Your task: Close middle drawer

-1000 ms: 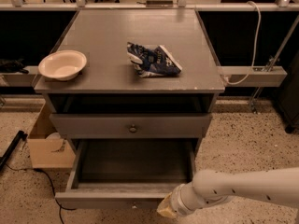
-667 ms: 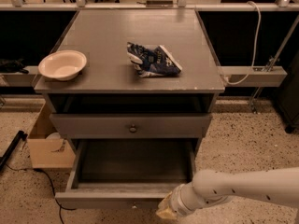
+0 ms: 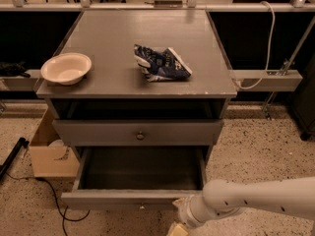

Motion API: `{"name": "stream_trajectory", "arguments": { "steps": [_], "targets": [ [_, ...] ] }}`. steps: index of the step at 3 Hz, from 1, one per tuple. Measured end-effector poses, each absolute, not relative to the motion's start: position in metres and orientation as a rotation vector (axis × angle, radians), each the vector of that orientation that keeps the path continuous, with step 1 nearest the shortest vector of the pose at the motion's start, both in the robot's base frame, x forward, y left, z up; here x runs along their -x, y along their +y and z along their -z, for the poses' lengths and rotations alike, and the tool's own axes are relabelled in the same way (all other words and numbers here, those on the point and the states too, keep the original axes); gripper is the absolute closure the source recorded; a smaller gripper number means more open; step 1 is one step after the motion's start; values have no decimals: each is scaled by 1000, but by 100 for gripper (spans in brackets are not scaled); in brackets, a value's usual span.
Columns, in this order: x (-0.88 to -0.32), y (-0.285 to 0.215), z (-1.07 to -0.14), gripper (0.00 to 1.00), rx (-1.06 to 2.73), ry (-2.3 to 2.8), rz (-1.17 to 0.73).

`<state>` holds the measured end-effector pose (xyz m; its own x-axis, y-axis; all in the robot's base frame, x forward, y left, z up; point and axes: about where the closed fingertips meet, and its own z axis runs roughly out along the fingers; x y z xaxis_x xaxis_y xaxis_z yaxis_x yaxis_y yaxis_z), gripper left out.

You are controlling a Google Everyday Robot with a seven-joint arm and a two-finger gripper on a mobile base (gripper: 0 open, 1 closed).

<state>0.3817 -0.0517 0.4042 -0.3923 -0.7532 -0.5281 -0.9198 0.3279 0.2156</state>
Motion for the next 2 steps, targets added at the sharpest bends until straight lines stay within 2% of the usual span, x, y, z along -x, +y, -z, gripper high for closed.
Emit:
{"name": "stream_trajectory", "arguments": {
  "steps": [2],
  "targets": [
    [-461, -28, -407, 0, 1554, 2209, -610]
  ]
}}
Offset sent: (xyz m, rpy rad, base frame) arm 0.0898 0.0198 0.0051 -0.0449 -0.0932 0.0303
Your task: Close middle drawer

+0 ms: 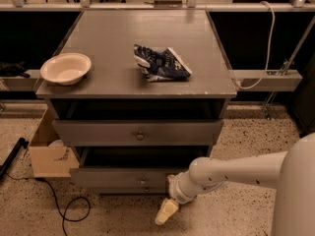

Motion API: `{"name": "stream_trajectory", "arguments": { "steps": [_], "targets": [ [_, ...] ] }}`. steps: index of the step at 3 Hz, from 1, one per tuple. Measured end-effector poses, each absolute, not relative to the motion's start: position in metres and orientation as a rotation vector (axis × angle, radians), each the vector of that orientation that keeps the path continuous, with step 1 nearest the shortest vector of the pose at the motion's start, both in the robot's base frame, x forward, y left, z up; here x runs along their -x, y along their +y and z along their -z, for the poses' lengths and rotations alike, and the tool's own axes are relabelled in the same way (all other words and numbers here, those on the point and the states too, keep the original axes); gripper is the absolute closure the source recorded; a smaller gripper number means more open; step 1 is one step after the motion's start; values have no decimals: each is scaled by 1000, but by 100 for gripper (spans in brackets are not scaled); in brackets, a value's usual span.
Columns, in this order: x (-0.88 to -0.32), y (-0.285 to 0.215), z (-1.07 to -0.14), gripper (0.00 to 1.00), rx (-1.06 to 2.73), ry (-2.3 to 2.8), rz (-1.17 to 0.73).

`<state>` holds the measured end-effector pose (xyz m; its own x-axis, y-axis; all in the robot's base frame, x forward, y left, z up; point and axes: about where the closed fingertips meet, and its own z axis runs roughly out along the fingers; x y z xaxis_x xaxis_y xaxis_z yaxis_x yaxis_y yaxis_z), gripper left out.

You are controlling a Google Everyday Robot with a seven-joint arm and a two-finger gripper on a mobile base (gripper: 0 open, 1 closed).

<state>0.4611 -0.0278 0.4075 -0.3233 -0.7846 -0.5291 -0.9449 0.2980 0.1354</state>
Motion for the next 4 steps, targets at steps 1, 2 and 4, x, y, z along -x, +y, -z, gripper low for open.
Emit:
{"name": "stream_trajectory", "arguments": {
  "steps": [1, 2, 4],
  "targets": [
    [-461, -28, -407, 0, 1554, 2209, -610],
    [-461, -28, -407, 19, 1554, 2209, -610],
    [-466, -44, -415, 73, 1508, 2230, -623]
  ]
}}
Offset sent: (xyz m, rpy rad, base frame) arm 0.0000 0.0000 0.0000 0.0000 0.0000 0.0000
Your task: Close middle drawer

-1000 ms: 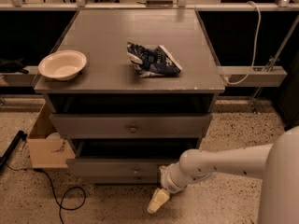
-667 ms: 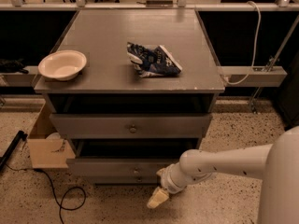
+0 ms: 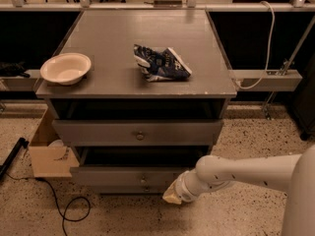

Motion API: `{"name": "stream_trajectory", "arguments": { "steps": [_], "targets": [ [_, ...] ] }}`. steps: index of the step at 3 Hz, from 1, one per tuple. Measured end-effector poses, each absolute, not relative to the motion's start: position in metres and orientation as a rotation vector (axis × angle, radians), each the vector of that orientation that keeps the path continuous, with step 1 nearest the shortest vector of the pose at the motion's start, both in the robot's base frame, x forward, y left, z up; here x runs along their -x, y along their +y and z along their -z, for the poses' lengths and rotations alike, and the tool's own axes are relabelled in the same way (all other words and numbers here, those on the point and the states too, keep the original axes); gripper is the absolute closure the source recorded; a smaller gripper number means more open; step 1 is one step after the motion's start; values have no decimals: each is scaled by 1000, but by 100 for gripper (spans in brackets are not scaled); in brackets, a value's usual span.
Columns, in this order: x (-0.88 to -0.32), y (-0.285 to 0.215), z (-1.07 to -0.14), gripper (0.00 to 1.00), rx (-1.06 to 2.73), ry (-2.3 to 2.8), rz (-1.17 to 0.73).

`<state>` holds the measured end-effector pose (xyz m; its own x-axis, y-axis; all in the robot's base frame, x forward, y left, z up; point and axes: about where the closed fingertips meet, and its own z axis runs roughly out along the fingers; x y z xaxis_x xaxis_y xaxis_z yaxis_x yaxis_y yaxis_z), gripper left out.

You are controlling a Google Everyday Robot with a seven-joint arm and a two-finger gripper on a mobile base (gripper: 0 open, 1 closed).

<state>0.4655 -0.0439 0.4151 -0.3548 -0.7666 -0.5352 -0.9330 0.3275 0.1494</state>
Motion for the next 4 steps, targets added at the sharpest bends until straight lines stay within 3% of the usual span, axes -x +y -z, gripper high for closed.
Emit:
{"name": "stream_trajectory", "arguments": {
  "steps": [1, 2, 3, 4],
  "targets": [
    [-494, -47, -422, 100, 1500, 2230, -597],
    [-538, -72, -423, 100, 1436, 2242, -608],
    [-538, -72, -423, 100, 1436, 2242, -608],
    [-538, -72, -423, 81, 1436, 2242, -608]
  ]
}}
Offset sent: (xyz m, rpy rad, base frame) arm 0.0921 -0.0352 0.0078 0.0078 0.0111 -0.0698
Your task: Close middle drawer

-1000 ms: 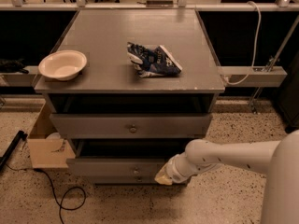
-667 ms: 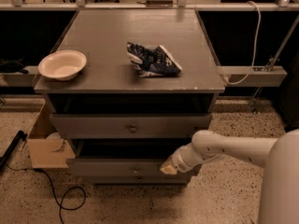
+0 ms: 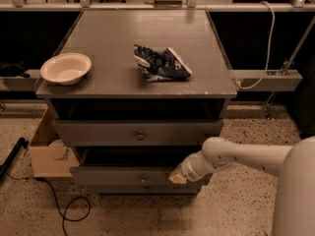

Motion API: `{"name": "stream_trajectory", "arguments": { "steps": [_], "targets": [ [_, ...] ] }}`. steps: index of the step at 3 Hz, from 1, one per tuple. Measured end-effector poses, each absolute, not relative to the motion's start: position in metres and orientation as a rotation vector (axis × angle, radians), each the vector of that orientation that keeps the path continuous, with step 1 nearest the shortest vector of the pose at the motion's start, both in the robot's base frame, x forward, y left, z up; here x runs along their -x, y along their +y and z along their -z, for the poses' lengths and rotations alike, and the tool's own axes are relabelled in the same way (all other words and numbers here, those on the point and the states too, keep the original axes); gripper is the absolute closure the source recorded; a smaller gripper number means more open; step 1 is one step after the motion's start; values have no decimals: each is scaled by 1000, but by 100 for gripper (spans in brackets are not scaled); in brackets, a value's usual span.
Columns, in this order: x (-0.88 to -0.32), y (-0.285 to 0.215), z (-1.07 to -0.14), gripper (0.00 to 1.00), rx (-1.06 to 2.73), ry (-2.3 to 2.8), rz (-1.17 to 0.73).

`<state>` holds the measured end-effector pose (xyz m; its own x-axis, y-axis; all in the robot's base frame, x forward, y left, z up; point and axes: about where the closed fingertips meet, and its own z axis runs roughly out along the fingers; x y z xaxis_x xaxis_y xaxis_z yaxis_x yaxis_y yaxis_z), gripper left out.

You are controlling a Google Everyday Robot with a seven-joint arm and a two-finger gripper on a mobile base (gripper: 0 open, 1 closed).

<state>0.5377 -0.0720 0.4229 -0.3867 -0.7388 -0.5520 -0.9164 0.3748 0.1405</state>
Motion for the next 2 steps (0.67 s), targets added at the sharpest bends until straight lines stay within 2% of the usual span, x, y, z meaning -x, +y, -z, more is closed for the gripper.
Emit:
{"name": "stream_trajectory", "arguments": {
  "steps": [2],
  "targets": [
    [-538, -72, -423, 34, 1436, 2242, -608]
  ]
}}
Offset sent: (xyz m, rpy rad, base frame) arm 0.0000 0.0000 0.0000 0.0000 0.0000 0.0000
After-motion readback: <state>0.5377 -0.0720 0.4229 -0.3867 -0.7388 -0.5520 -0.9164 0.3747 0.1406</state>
